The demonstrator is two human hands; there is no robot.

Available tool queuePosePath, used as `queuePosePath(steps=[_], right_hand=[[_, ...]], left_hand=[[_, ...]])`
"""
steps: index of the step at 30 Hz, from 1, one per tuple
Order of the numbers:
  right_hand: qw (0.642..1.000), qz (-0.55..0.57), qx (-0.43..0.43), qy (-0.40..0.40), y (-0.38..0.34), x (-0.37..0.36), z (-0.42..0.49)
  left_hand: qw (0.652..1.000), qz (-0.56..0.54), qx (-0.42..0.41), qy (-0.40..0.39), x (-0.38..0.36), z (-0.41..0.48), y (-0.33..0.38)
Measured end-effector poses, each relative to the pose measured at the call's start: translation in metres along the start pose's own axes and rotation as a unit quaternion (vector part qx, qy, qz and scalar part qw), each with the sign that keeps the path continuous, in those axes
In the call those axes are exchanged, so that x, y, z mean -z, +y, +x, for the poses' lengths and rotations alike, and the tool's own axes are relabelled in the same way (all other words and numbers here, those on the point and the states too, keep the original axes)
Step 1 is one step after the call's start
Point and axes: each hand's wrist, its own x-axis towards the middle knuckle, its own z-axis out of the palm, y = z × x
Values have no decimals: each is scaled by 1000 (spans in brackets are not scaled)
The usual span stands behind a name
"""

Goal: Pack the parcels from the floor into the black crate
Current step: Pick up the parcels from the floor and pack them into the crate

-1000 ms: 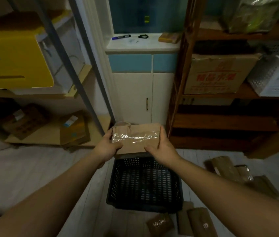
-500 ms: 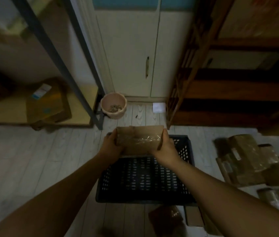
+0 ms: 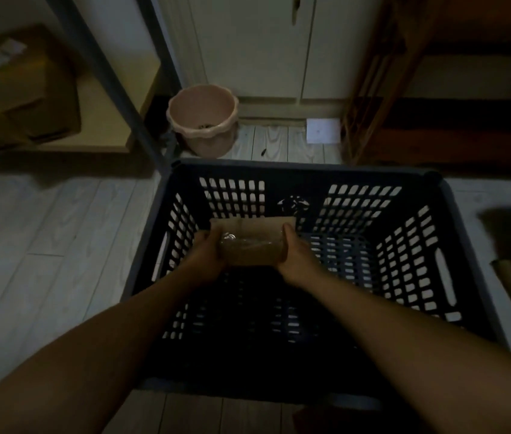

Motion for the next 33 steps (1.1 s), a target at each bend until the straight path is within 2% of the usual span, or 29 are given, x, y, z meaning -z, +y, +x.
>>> queuePosePath(steps=[5, 10, 14, 19, 23, 28, 33], right_hand=[[999, -47, -1, -8, 26, -19, 30], [999, -54, 3, 1, 27, -22, 34], [1000, -11, 10, 5, 18, -32, 39], [998, 41, -2, 49, 8, -47, 56], [997, 56, -19, 42, 6, -44, 61], [997, 72, -14, 26, -6, -19, 31], [998, 41, -41, 2, -38, 51, -48]], left_hand=[[997, 72, -21, -21, -28, 29, -21], [993, 114, -19, 1, -31, 35, -31], [989, 127, -60, 41, -25, 36, -35], [979, 186, -46, 75, -22, 48, -46], [972, 217, -46, 83, -26, 53, -47], [988, 138, -42, 55, -11, 38, -35], [994, 104, -13, -13, 47, -31, 13]])
